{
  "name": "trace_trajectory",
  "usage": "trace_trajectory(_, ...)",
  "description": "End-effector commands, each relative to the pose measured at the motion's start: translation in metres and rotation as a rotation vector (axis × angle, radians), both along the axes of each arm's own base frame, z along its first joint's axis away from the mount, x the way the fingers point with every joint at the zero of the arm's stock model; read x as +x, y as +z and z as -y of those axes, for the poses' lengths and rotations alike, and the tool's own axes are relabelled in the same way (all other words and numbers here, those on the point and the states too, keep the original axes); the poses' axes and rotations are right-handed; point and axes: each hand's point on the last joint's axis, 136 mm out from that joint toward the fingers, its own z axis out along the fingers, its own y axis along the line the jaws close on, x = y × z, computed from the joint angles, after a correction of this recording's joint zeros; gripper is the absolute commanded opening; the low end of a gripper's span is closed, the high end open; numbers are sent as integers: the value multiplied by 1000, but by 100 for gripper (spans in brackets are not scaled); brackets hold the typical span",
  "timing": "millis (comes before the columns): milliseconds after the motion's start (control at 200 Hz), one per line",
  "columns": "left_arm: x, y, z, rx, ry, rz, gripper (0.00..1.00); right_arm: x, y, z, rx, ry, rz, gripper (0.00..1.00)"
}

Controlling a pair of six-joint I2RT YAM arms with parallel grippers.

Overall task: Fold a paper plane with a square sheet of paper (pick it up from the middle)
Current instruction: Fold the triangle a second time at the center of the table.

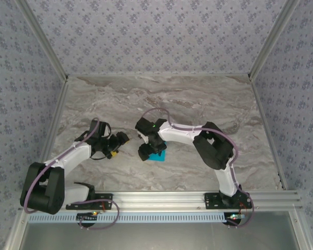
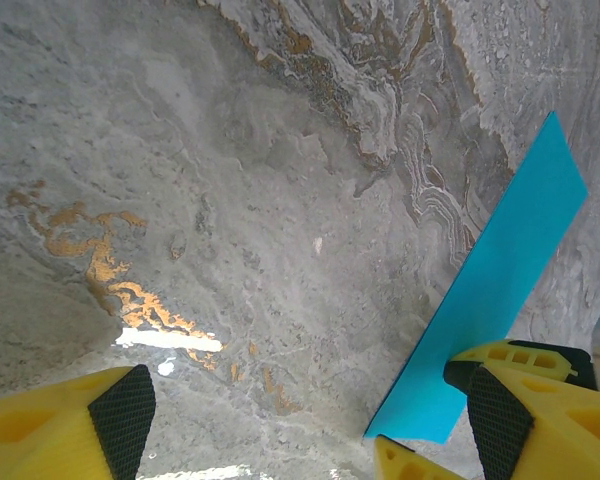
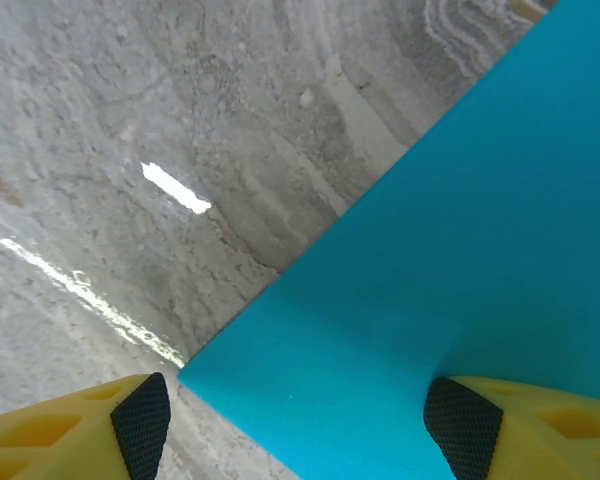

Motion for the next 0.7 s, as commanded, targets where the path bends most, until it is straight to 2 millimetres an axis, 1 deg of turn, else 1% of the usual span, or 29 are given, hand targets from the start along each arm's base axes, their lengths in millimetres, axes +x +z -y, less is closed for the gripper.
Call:
trace_trajectory(0, -2, 0, 1, 2, -17, 11, 85, -6, -69, 70, -353, -22, -4, 76)
trace_trajectory(35, -2, 0, 1, 3, -17, 11, 85, -6, -70, 72, -362, -27, -5, 75)
trace_trajectory(190, -2, -1, 2, 2, -18, 9, 85, -4, -73, 76, -327, -73, -41, 60)
trace_trajectory(280, -3, -1, 2, 1, -20, 7, 85, -2, -72, 75, -272, -97, -70, 56)
trace_trajectory(445, -2, 2, 7, -18, -36, 19, 85, -9, -72, 69, -113, -120, -198, 56)
trace_trajectory(495, -2, 3, 10, -31, -44, 25, 85, -8, -70, 69, -70, -139, -224, 56)
trace_trajectory(630, -2, 5, 20, -70, -65, 41, 85, -5, -69, 73, -27, -178, -259, 56)
trace_trajectory(695, -2, 7, 27, -109, -79, 56, 84, -4, -69, 74, -8, -203, -279, 56)
